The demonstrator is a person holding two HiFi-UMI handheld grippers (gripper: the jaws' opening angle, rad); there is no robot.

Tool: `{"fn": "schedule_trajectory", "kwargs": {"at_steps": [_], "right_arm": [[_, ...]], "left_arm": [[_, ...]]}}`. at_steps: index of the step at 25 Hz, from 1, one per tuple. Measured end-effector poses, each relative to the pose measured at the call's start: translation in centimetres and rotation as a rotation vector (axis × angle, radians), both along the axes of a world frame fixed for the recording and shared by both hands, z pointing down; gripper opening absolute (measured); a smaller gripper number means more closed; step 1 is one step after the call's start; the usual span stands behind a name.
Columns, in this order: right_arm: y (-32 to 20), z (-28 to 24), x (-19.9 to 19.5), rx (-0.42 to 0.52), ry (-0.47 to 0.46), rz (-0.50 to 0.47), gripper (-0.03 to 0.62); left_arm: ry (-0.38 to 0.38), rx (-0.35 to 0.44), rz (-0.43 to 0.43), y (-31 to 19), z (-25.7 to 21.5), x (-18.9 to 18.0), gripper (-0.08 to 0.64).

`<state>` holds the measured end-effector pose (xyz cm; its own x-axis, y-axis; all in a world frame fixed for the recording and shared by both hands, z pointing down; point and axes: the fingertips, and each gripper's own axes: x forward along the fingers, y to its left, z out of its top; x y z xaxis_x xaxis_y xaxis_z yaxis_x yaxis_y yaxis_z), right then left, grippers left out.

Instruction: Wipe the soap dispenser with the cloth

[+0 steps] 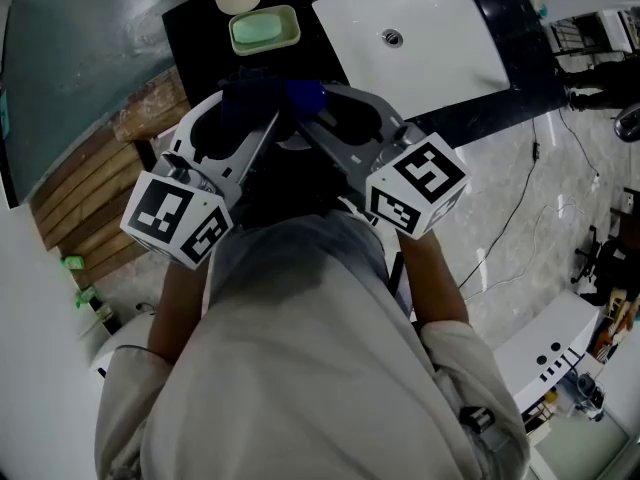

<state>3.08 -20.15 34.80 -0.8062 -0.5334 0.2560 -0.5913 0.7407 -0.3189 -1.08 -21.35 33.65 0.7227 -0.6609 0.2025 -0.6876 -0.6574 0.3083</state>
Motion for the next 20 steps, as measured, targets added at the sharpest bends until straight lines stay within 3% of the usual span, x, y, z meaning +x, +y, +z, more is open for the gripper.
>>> {"fn": "schedule_trajectory", "kwargs": {"at_steps": [5, 12, 17, 20], "right_arm": [[0.0, 0.1, 0.1, -0.001, 0.002, 0.002, 0.123], [0.0, 0.0, 0.0, 0.003, 0.003, -0.006, 0.123], [0.1, 0.0, -0.1, 0.005, 0.006, -0.011, 0.123], [0.1, 0.0, -0.1, 0.004, 0.005, -0.014, 0.123]], "left_arm": [[0.015, -0.019, -0.017, -0.3, 0.9, -0.4, 0.163], [0.116, -0.081, -0.048, -1.5, 2.4, -1.2, 0.163], [0.09, -0.141, -0.061, -2.2, 4.2, -1.6, 0.163], [0.128, -0.17, -0.061, -2.2, 4.7, -1.6, 0.163]]}}
